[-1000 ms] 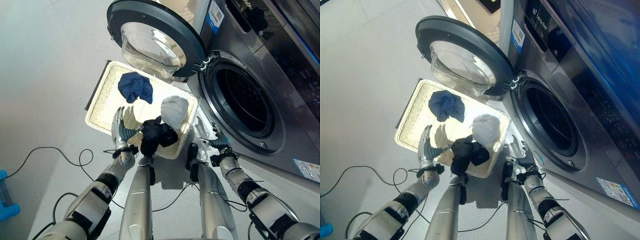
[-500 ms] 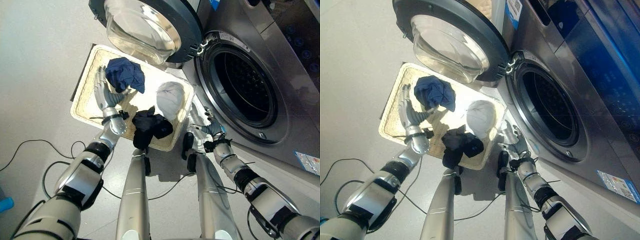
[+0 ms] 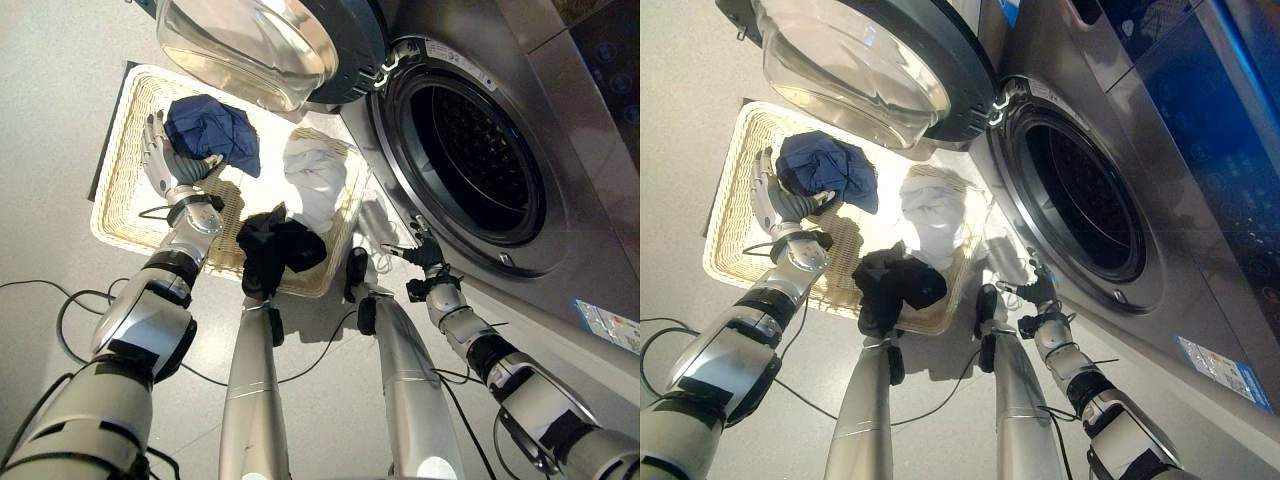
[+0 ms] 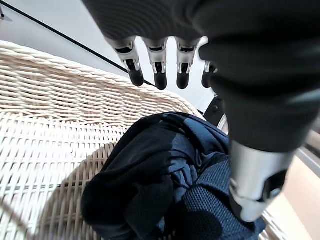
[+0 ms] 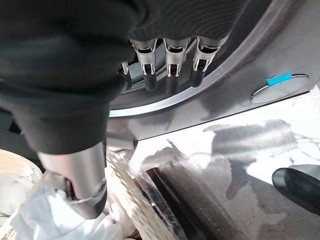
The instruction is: Put the clothes into the washing machine.
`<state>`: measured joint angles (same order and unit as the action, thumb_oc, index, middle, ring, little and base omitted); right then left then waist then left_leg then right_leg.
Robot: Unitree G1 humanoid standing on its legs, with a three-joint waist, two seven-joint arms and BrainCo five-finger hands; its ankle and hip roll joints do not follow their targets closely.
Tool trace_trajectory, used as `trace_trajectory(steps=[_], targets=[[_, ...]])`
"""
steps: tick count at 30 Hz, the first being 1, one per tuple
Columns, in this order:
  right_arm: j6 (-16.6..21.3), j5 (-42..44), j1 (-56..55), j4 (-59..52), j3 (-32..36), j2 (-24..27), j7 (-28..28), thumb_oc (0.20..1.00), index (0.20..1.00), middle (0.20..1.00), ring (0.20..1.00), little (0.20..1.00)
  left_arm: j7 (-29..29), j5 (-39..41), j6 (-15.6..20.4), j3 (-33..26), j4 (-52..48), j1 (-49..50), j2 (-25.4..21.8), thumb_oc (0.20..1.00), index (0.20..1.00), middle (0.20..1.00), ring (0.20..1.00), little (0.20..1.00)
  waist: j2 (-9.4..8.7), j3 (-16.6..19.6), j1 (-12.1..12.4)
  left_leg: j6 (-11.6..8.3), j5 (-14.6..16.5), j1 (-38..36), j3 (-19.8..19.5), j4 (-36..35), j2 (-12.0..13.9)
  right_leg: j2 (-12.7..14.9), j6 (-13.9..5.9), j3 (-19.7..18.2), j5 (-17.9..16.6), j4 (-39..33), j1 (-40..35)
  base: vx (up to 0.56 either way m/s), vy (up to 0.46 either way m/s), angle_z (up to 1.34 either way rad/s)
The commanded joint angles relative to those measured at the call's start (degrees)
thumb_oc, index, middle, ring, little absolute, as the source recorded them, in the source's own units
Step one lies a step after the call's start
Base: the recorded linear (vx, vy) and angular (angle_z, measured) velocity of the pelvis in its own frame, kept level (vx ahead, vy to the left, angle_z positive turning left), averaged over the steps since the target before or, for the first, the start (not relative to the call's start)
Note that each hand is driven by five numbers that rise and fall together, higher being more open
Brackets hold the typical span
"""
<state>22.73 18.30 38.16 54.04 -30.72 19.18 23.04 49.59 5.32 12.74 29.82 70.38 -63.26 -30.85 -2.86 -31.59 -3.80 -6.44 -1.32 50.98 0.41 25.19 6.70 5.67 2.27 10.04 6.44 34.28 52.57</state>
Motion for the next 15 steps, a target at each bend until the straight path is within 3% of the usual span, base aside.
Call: trace_trajectory(steps=[1, 8, 9, 15], targets=[[4.1, 2.9, -0.5, -2.6, -0.3, 1.8, 0.1, 1.0, 1.0, 1.0, 1.0, 1.0, 0.8, -0.5, 0.3, -0.2, 1.4, -3.7, -2.3, 1.0, 1.0, 1.0, 1.0, 1.0, 0.05, 1.8, 0.7, 3.73, -0.3, 2.9, 7.1, 0.9, -1.4, -0.1, -1.82, 3.7, -0.2, -0.1, 0.2, 0.0, 0.0, 0.0], [4.0, 3.3, 1.0, -4.3, -0.9, 2.8, 0.2, 1.0, 1.0, 1.0, 1.0, 1.0, -6.5, 1.9, -2.7, 2.8, 2.9, -7.1, -3.7, 1.0, 1.0, 1.0, 1.0, 1.0, -0.18, 1.8, -0.1, 3.42, -0.3, 4.4, 7.5, 0.1, -1.5, -0.4, -2.33, 3.3, -1.5, -2.2, 1.6, -0.01, 0.051, -0.01], [3.9, 3.6, 1.5, -4.4, -0.7, 3.1, 0.5, 1.0, 1.0, 1.0, 1.0, 1.0, -9.6, 2.9, -3.7, 3.8, 3.2, -7.7, -3.7, 1.0, 1.0, 1.0, 1.0, 1.0, -0.05, 1.8, -0.3, 3.34, -0.4, 4.7, 7.6, -0.2, -1.7, -0.5, -2.52, 3.1, -1.8, -2.6, 2.0, 0.0, 0.065, -0.01], [4.2, 4.4, 3.2, -3.7, -0.2, 4.1, -0.3, 1.0, 1.0, 1.0, 1.0, 1.0, -11.9, 3.1, -7.5, 6.1, 4.2, -9.6, -3.4, 1.0, 1.0, 1.0, 1.0, 1.0, 0.32, 1.8, -0.7, 3.19, -0.9, 5.3, 7.9, -1.1, -2.0, -0.7, -2.92, 2.7, -2.7, -4.2, 2.6, -0.01, 0.051, -0.01]])
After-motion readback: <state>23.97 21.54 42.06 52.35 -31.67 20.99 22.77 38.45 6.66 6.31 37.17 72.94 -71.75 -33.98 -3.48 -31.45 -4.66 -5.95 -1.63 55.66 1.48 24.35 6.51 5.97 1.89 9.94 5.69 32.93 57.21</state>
